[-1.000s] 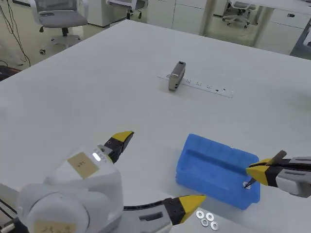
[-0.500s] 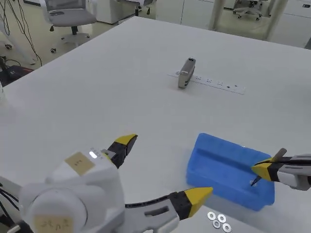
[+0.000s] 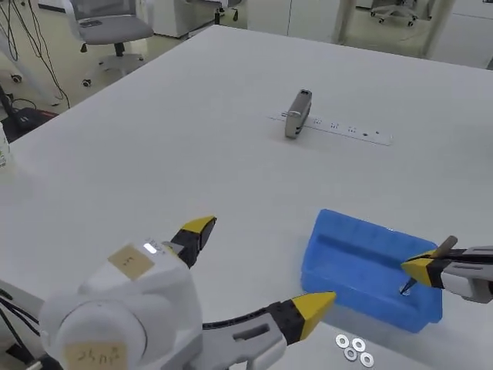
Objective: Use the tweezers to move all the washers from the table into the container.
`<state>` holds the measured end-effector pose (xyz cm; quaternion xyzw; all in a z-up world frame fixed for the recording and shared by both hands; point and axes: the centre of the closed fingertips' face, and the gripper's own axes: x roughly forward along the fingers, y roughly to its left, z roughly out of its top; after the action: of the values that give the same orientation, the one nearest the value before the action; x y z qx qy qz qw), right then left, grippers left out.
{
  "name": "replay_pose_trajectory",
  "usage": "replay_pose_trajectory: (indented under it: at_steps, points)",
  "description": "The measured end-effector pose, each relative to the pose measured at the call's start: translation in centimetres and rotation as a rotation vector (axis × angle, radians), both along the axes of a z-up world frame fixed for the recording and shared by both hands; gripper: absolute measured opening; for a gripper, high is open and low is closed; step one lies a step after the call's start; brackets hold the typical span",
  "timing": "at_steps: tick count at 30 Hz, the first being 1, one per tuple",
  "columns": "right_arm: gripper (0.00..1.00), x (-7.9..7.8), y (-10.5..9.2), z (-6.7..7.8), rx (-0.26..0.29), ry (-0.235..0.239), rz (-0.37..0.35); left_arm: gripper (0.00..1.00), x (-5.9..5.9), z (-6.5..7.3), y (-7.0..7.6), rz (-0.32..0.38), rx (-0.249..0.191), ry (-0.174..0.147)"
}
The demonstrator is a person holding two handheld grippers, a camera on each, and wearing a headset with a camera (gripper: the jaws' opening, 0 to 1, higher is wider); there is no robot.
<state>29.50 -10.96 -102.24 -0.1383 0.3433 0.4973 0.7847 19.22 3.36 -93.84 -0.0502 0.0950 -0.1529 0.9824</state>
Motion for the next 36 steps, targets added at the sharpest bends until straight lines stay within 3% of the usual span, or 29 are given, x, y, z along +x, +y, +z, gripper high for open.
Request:
replay_pose_trajectory:
  at_steps: [4, 10, 14, 19, 27, 36]
  points:
    - [0.03, -0.6, 0.0, 1.0, 0.018, -0.016, -0.003, 0.94, -0.1, -0.1, -0.1, -0.005, 0.008, 0.005]
    - [0.03, -2.1, 0.3, 3.6, 0.082, -0.046, -0.002, 0.93, -0.1, 0.0, 0.0, -0.001, 0.007, -0.001]
    - [0.03, -3.6, 0.6, 4.5, 0.122, -0.033, 0.001, 0.92, -0.1, 0.1, -0.1, -0.001, 0.009, -0.003]
    - [0.03, -5.4, 1.0, 4.0, 0.134, -0.001, 0.010, 0.92, -0.2, 0.0, 0.0, -0.001, 0.012, -0.002]
    - [0.03, -7.5, 1.8, 1.5, 0.133, 0.085, 0.022, 0.92, -0.2, 0.0, 0.0, -0.002, 0.015, 0.000]
    - [0.03, -8.8, 2.2, -1.0, 0.108, 0.144, 0.038, 0.91, -0.2, -0.1, 0.0, -0.006, 0.014, 0.004]
